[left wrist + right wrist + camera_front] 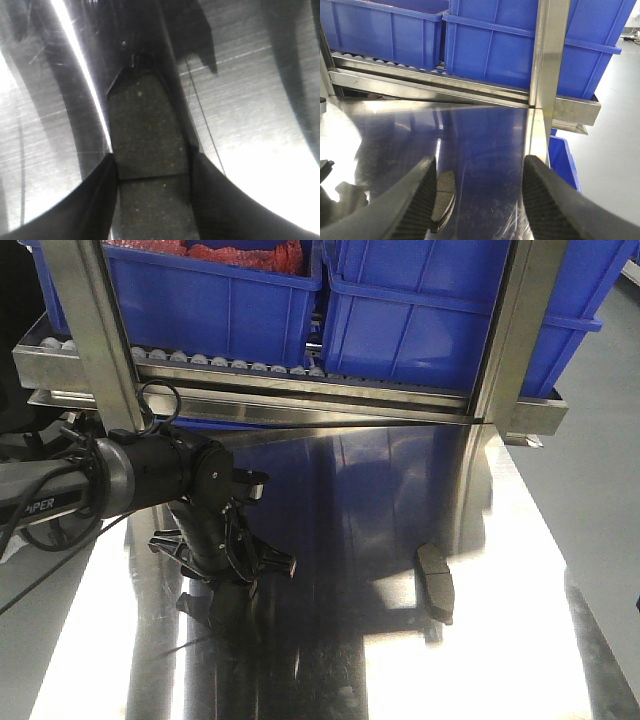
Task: Move and align brake pads A on conveyor
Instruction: 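Close the left gripper on the brake pad, then lift the pad with the left gripper and pull it back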
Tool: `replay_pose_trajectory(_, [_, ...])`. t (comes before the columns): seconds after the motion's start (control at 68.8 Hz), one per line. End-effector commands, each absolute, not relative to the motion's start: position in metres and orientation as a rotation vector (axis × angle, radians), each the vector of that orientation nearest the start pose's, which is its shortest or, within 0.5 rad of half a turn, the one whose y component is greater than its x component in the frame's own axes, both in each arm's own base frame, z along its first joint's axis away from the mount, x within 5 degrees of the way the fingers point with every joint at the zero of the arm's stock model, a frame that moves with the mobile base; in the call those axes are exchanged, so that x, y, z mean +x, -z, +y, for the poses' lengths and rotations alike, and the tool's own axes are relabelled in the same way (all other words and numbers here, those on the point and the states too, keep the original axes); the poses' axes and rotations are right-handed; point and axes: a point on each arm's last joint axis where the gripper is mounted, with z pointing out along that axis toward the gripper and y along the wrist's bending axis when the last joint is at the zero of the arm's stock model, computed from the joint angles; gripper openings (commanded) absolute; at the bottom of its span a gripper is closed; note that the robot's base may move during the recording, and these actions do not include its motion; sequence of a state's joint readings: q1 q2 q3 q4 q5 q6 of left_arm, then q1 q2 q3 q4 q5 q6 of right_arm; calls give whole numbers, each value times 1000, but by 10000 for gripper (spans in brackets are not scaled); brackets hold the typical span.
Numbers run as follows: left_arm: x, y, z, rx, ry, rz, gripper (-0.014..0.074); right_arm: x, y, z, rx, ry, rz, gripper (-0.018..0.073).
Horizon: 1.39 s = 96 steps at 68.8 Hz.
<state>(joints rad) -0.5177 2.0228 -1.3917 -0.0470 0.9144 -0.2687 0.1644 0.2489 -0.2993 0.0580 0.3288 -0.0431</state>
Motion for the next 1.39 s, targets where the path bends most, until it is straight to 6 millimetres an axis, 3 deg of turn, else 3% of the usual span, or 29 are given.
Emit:
replay_pose_trajectory(0.0, [337,-164,-203,325,198,3034,23,70,-284,13,-145,-139,1669,370])
replay_pose_trajectory(0.16, [337,-183,-202,338,216,2961,-8,70,-284,13,-145,-139,1669,370])
replay_pose_trajectory(0.334, [333,-223,-196,355,231,2837,-8,70,-284,13,-145,-139,1669,370])
replay_pose_trajectory(0.523, [315,-258,-191,399,228,2699,-8,70,-284,13,-145,-139,1669,370])
replay_pose_trajectory(0.61, [302,-267,-184,386,266,2643,-8,70,-284,13,-145,-139,1669,370])
replay_pose_trajectory(0.915, [243,-271,-146,386,300,2504,-8,71,-284,13,-144,-139,1667,370])
replay_pose_trajectory(1.38, [145,-302,-88,323,450,2179,-8,71,-284,13,-144,-139,1667,370])
